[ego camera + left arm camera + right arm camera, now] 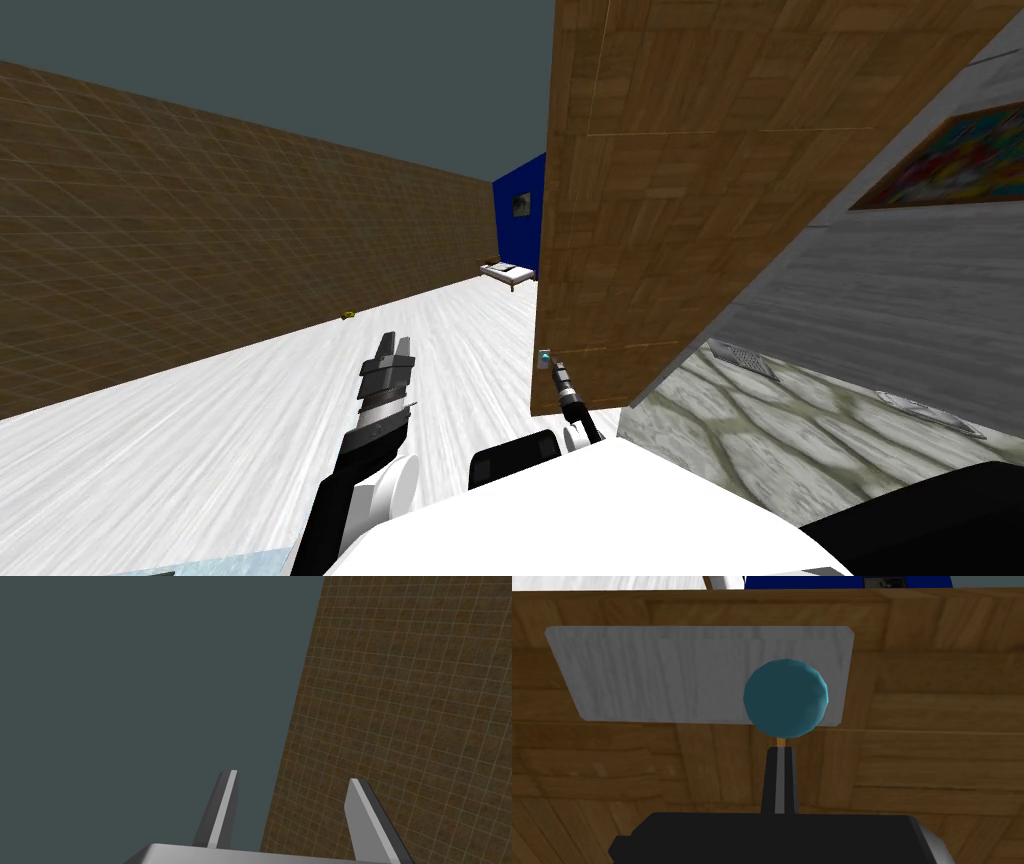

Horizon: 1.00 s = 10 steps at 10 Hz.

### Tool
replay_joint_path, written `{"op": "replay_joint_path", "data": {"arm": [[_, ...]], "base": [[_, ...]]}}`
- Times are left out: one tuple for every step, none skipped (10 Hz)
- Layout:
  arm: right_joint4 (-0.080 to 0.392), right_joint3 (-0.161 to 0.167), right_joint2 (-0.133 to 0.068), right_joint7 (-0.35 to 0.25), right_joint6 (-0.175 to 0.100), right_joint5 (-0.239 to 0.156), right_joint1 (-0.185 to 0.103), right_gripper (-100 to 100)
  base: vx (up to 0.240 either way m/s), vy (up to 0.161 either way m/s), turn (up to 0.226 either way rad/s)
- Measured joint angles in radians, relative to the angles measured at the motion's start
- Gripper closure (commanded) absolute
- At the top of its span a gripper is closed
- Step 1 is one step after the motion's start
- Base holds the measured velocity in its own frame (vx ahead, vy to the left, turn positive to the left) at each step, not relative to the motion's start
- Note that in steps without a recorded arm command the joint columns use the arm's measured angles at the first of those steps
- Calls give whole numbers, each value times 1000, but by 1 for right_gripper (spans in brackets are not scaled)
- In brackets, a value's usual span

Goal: Push the door open

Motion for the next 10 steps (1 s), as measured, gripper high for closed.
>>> {"op": "replay_joint_path", "data": {"arm": [[-6,4,0,0,1,0,5,-100],[-12,7,2,1,3,-1,9,-100],[-15,9,5,2,5,-2,11,-100],[-19,12,11,3,5,-4,15,-100],[-25,15,17,4,5,-5,21,-100],[-26,15,18,4,6,-5,22,-100],[-25,14,15,4,3,-5,23,-100],[-21,12,13,5,0,-6,21,-100],[-11,10,11,3,-9,-6,17,-100],[-8,8,9,3,-14,-7,17,-100]], "base": [[-245,73,-21],[-250,106,-35],[-244,100,-34],[-234,90,-36],[-108,42,-14],[116,-11,28],[206,1,35],[238,-18,26],[241,-52,29],[237,-23,41]]}}
